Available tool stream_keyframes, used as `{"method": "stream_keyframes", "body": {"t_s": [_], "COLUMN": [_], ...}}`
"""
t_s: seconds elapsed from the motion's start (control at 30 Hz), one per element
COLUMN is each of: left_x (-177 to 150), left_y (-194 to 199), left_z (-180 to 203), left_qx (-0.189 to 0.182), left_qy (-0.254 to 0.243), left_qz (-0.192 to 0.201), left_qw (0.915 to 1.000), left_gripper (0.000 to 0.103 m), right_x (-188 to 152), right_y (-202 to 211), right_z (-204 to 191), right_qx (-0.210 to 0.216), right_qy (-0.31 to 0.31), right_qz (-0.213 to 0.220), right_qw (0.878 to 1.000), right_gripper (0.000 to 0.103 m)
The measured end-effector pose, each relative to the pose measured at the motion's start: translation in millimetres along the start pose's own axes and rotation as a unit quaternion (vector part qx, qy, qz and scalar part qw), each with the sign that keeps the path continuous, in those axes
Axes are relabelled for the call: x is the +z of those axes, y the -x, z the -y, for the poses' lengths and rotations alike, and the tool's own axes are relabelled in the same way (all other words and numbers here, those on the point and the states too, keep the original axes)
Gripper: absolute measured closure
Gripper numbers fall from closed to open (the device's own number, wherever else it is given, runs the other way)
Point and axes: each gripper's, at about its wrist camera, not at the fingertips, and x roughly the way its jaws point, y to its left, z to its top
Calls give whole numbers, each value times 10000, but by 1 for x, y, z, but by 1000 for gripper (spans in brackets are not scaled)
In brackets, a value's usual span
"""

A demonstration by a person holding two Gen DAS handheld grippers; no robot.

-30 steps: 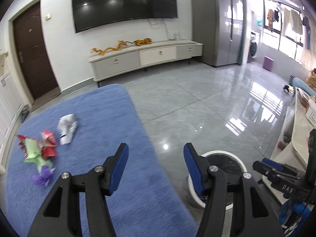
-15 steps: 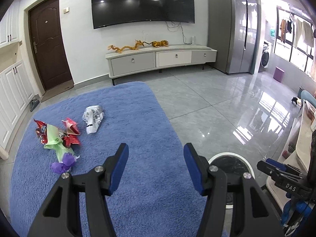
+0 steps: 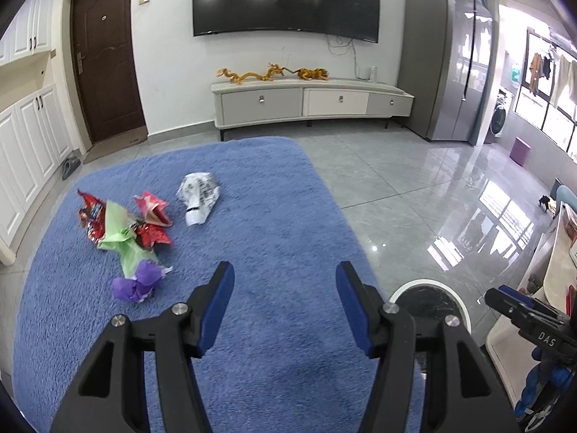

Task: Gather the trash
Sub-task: 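Move both tools from the trash bin back to the wrapper pile on the rug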

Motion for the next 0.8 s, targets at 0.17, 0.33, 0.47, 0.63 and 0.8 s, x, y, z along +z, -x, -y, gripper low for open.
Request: {"method": "stream_keyframes", "body": {"t_s": [0.17,0.33,0.47,0.63,0.8], "left_x": [-5,-14,-20,-22,-9], "left_y": [1,-3,-10,-17,-16], "left_z": [-25,-61,-97,-144,-189], "left_qx": [65,230,345,469,660], "left_qy": [195,482,775,1145,1496], "left_qz": [-30,-103,-169,-143,100], "left_qw": [9998,9985,9963,9922,9865], "left_gripper": [45,45,45,45,45], "right_x": [3,7,13,29,58], "right_y": [-3,-9,-16,-31,-49], "right_z": [-13,-30,-46,-77,-123], "right_qx": [33,59,106,308,641], "right_qy": [114,277,442,709,1060], "right_qz": [-34,-90,-132,-158,-38], "right_qw": [9999,9996,9989,9969,9923], "right_gripper": [47,47,47,47,47]}}
